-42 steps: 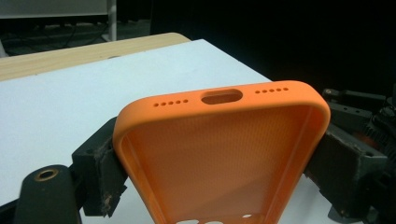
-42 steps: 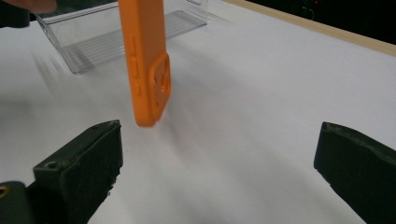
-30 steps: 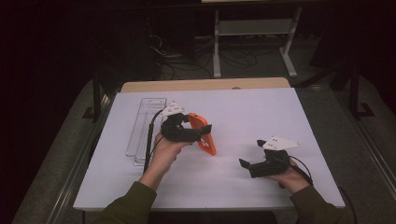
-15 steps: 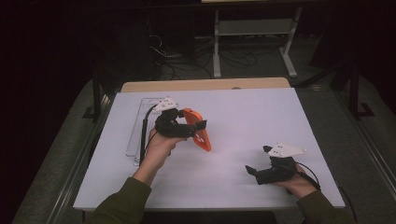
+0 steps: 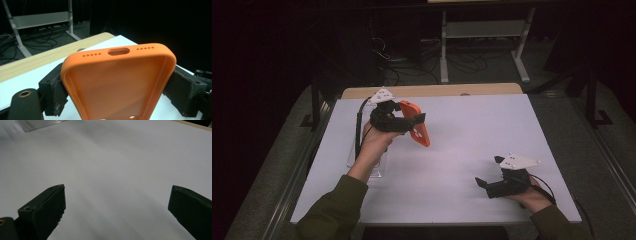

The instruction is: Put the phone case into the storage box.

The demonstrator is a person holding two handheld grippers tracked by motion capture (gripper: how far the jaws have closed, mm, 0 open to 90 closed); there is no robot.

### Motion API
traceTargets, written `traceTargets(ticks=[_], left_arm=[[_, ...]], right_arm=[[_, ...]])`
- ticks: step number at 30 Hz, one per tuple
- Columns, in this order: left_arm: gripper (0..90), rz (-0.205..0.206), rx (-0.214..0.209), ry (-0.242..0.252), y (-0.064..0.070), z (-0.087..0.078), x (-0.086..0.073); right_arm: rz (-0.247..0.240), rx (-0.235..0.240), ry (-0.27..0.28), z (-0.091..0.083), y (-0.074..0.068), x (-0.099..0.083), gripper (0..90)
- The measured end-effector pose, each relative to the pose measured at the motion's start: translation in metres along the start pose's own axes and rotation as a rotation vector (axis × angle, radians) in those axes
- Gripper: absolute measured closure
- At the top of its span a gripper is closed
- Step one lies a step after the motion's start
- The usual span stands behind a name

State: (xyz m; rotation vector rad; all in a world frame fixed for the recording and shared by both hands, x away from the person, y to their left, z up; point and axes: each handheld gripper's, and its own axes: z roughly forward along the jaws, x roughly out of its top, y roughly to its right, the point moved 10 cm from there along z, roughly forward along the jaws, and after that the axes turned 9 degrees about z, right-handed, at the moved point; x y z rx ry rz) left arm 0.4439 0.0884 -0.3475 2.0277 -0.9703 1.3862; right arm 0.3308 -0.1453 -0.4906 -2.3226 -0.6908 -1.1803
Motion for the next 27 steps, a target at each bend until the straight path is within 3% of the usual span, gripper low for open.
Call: traceTargets(ticks=[11, 27], left_arm=[[15.4, 0.017, 0.038, 0.001, -0.018, -0.003, 0.011], [15.4, 0.042, 0.145, -0.01, -0.052, -0.019, 0.025]], right_arm=[[0.001, 0.004, 0.009, -0.004, -0.002, 0.001, 0.6], [-0.019, 0.006, 0.017, -0.004, -0.004, 0.003, 0.6]])
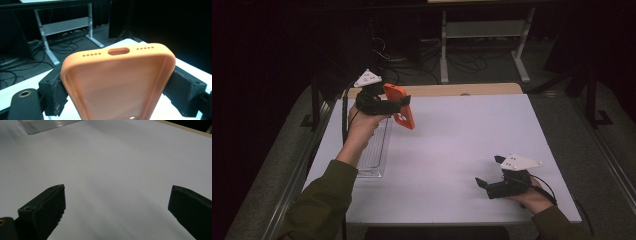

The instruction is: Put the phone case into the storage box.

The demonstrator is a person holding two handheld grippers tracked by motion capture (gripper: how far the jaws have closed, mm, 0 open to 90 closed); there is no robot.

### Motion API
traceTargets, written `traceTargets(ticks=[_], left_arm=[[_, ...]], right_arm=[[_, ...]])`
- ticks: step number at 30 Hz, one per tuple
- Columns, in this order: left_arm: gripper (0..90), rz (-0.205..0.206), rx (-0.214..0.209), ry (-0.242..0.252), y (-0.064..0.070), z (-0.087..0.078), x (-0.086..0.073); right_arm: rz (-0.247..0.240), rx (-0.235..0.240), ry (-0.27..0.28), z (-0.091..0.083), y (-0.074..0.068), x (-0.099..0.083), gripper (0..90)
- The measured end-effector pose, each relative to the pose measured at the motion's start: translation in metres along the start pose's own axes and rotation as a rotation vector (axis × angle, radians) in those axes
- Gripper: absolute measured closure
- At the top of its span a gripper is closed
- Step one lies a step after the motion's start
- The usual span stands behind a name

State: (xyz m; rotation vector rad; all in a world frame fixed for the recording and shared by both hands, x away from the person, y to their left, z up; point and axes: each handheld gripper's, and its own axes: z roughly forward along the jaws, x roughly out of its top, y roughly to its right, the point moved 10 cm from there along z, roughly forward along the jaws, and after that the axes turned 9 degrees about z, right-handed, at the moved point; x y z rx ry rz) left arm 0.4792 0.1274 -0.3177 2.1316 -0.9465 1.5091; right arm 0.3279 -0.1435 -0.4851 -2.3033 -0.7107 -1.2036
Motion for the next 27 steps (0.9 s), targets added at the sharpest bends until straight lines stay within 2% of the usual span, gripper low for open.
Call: traceTargets(ticks=[10, 18, 27], left_arm=[[15.4, -0.01, 0.065, -0.001, -0.021, -0.004, 0.006], [15.4, 0.001, 0.129, -0.028, -0.038, -0.008, 0.009], [15.4, -0.024, 0.219, -0.047, -0.059, -0.007, 0.004]], right_arm=[[-0.01, 0.004, -0.004, 0.0, -0.001, -0.001, 0.6], [-0.013, 0.005, -0.004, 0.001, -0.001, 0.0, 0.6], [-0.013, 0.003, -0.006, 0.001, -0.001, 0.0, 0.6]])
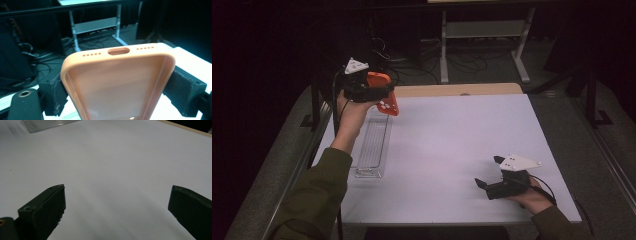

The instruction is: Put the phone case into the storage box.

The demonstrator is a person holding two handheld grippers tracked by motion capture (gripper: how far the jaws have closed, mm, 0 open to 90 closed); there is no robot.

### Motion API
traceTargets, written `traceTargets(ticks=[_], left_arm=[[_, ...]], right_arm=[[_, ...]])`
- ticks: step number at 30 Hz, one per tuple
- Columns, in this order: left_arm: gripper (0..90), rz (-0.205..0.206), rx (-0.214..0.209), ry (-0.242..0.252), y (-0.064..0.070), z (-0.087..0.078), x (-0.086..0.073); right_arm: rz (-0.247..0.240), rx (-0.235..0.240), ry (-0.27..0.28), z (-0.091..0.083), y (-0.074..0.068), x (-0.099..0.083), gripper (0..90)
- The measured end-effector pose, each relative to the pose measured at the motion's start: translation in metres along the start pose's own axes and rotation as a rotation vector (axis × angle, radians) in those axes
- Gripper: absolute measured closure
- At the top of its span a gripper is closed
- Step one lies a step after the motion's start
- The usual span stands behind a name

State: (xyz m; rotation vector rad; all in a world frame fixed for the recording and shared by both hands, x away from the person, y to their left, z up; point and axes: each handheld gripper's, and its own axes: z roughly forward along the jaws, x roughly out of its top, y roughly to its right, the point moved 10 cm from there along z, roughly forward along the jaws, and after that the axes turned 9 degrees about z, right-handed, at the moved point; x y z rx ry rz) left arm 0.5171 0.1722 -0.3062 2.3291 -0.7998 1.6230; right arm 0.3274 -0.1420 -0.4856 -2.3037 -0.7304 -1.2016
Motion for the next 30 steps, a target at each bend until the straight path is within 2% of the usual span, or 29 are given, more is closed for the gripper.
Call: traceTargets(ticks=[11, 21, 30], left_arm=[[15.4, -0.032, 0.096, -0.046, -0.019, 0.01, -0.011], [15.4, -0.045, 0.176, -0.107, -0.033, 0.021, -0.026], [15.4, -0.059, 0.213, -0.16, -0.046, 0.031, -0.044]], right_arm=[[-0.001, 0.002, 0.002, 0.0, 0.0, 0.0, 0.6], [-0.003, 0.003, 0.003, 0.0, 0.0, 0.0, 0.6], [0.001, 0.004, 0.003, 0.0, -0.001, 0.001, 0.6]])
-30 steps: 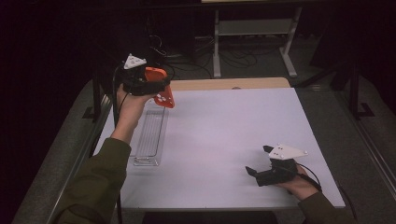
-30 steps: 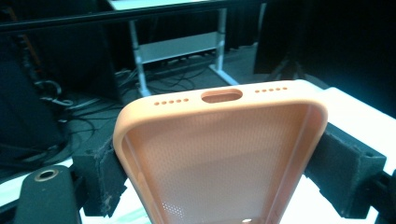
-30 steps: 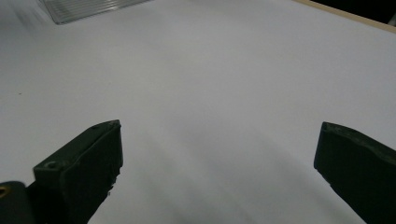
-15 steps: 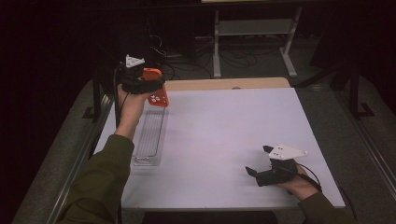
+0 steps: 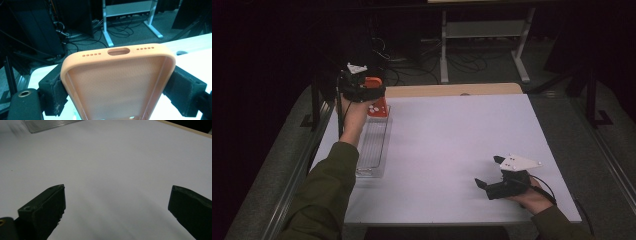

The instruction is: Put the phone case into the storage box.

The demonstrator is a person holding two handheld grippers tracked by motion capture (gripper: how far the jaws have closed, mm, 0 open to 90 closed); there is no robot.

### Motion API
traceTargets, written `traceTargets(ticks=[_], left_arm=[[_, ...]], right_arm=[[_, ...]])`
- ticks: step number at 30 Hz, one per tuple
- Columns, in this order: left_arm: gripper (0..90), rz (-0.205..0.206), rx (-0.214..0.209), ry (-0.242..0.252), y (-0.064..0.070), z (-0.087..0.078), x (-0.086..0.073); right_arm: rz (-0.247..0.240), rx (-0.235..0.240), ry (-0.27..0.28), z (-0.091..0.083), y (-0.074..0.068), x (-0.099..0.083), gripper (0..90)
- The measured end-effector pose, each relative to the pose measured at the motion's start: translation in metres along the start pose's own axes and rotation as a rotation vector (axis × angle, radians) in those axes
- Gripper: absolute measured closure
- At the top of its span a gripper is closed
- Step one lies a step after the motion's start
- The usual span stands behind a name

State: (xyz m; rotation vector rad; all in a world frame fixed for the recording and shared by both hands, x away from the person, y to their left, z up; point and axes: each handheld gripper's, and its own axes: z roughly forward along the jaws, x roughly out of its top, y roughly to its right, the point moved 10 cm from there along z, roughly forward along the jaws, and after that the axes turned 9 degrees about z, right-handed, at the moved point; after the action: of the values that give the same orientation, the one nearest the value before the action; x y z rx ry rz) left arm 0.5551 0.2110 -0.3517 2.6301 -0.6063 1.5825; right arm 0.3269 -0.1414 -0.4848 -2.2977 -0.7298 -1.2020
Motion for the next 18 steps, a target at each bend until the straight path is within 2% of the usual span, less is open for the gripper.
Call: traceTargets(ticks=[5, 8, 11, 18], left_arm=[[15.3, -0.02, 0.005, -0.024, -0.005, 0.007, -0.008], [15.4, -0.005, 0.007, -0.044, -0.007, 0.009, -0.012], [15.3, -0.022, 0.014, -0.042, -0.007, 0.013, -0.014], [15.3, -0.009, 0.011, -0.083, -0.009, 0.02, -0.024]], right_arm=[[0.002, 0.002, -0.002, 0.0, -0.001, 0.0, 0.6], [0.001, 0.003, -0.001, 0.0, -0.001, 0.0, 0.6], [-0.003, 0.002, 0.001, 0.0, 0.0, 0.001, 0.6], [-0.009, 0.003, 0.001, 0.0, -0.001, 0.001, 0.6]])
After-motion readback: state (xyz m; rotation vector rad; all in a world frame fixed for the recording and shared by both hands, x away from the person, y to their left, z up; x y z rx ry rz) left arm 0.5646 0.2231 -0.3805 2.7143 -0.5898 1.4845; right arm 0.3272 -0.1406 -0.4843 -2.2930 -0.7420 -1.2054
